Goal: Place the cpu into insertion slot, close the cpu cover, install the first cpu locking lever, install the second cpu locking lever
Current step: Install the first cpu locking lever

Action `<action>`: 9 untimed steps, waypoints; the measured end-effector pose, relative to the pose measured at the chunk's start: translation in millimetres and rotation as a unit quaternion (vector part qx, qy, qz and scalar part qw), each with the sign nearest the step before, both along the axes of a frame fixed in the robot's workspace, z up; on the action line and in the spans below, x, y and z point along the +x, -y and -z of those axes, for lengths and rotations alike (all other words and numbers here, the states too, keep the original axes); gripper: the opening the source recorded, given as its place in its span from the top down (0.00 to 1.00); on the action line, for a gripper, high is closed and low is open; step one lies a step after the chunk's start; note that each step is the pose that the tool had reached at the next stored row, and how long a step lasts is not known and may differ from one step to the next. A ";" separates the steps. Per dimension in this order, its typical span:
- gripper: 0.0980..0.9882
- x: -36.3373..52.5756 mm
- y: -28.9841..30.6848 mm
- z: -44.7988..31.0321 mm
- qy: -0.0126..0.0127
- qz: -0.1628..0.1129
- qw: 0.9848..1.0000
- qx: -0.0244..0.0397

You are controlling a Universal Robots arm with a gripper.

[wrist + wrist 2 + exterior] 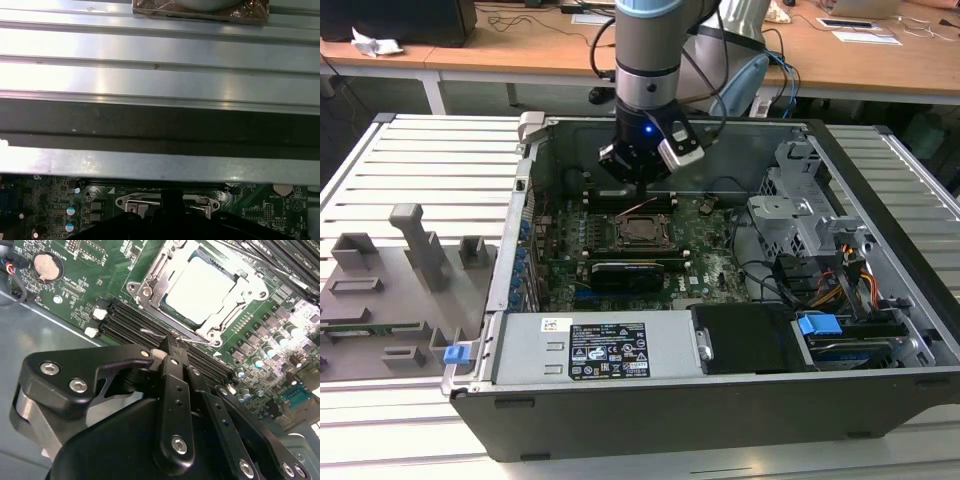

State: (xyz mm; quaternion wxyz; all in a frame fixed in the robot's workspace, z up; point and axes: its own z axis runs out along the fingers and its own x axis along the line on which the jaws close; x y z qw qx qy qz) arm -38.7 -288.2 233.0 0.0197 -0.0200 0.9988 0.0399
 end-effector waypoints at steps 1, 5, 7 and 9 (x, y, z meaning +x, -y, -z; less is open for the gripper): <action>0.99 0.8 0.0 0.2 0.000 0.000 1.000 0.000; 0.99 3.9 -0.2 1.1 0.000 0.000 1.000 -0.003; 0.99 5.5 -0.4 2.0 0.000 0.000 1.000 -0.004; 0.99 6.4 -0.9 2.9 0.000 0.000 1.000 -0.004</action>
